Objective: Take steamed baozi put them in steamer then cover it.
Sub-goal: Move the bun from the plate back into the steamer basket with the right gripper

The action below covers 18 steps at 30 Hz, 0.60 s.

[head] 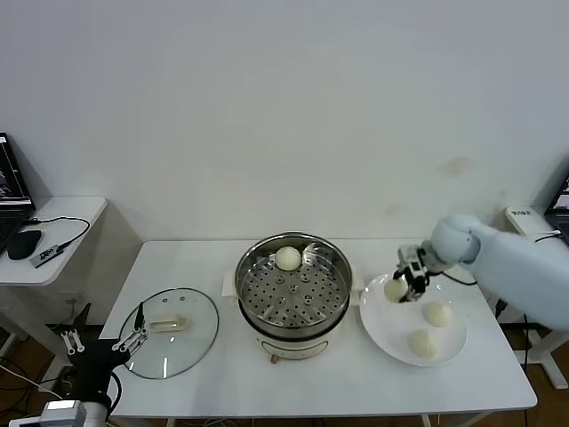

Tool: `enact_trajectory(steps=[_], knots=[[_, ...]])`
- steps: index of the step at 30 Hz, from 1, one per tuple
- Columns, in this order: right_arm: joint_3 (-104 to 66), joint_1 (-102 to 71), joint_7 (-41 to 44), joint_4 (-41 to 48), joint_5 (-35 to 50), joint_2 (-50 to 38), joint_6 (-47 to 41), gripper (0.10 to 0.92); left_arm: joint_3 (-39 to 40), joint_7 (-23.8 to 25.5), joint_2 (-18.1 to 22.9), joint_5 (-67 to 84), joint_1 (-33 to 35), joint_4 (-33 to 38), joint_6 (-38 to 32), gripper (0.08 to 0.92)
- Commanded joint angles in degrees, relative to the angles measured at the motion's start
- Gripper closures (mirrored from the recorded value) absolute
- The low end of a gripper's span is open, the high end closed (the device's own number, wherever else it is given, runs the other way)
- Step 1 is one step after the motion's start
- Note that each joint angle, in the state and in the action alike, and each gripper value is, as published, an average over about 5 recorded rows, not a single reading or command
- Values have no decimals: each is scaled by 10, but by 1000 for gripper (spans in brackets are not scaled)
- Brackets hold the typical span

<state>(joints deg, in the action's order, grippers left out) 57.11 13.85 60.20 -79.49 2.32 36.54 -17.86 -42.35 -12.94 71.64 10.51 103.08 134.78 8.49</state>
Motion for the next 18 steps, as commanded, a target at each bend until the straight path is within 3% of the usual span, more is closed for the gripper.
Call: enact_trajectory(steps=[1, 8, 18], knots=[[109, 244, 11, -59, 108, -17, -23, 440, 6, 0, -1, 0, -4, 3, 1, 177], [150, 316, -35, -93, 204, 77, -74, 437, 6, 0, -2, 1, -5, 9, 2, 177], [137, 233, -133, -87, 302, 243, -161, 431, 0, -1, 3, -2, -7, 11, 3, 177]])
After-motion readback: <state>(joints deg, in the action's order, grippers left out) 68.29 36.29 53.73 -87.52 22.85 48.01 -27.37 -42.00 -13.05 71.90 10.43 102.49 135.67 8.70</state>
